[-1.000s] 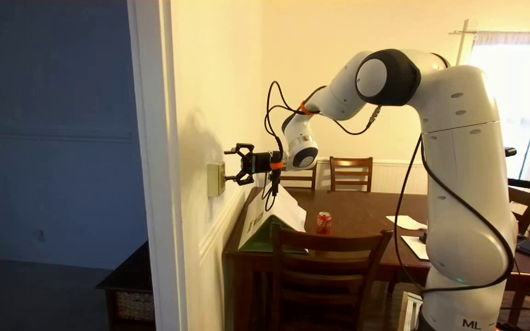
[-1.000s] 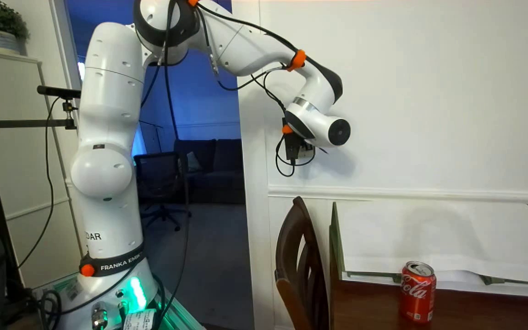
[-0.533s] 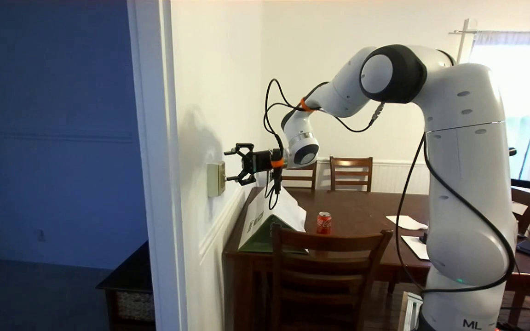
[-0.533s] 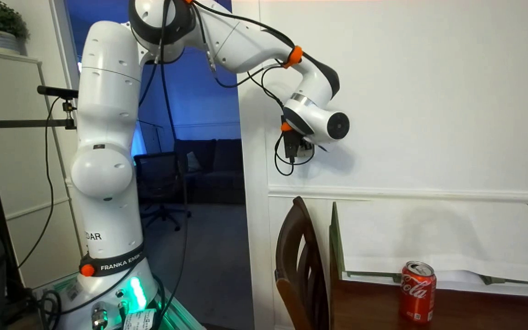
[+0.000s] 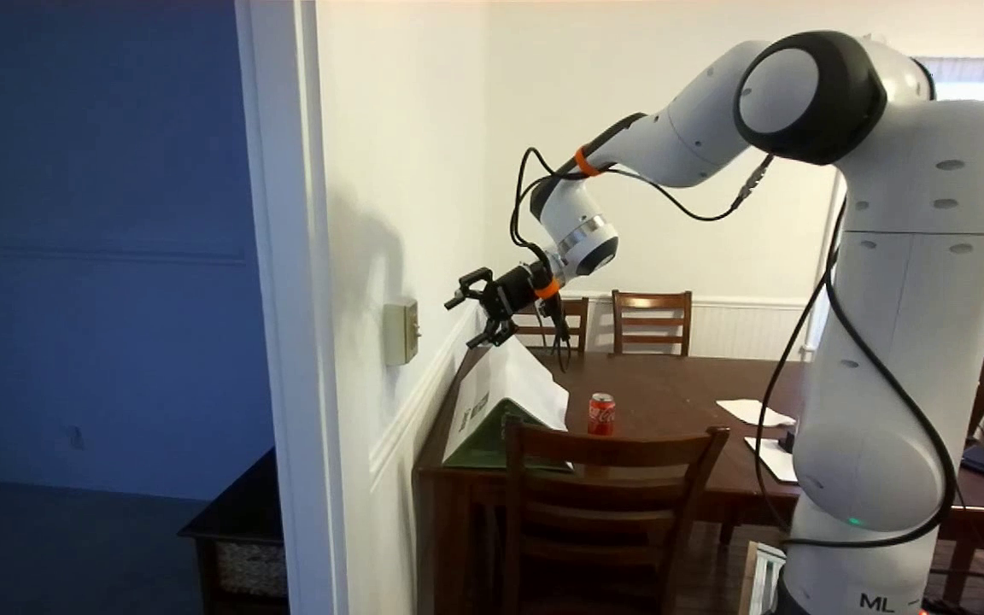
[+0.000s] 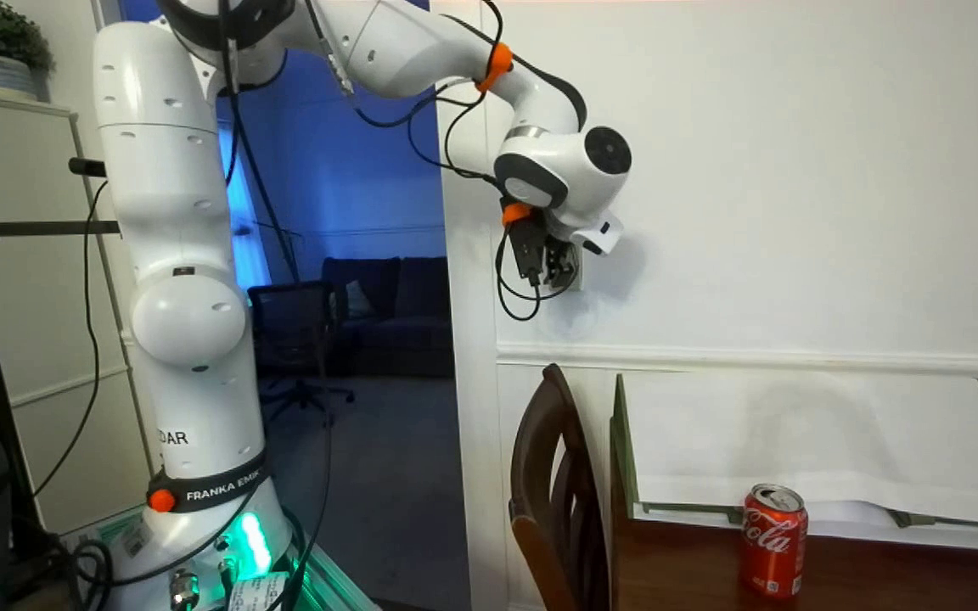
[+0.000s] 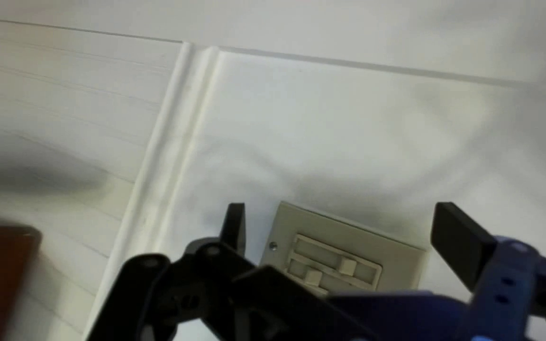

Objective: Flip the right light switch on the wall

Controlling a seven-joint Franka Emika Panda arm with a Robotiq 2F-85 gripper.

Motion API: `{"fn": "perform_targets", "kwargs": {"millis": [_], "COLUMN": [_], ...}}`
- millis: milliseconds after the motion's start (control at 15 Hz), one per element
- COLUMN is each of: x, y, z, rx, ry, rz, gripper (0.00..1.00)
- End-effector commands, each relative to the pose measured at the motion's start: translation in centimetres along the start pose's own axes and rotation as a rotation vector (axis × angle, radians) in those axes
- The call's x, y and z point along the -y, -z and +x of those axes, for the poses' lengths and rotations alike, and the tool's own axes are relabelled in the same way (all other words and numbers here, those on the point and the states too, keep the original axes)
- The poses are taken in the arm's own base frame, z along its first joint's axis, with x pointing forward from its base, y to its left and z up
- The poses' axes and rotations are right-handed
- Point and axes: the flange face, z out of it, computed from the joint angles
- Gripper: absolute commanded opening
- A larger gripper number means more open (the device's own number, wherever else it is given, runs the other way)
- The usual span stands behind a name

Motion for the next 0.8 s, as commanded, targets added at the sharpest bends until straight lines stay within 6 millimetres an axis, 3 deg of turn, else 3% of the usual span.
{"fn": "perform_targets", "kwargs": {"millis": [0,733], "x": [2.5,13.4], "y": [2.4,7.2], "z": [-4.6,-15.9], "rx": [-0.001,-0.056], "ry": [0.089,0.454], "rz": [-0.193,-0.762], "gripper": [1.00,1.00]}}
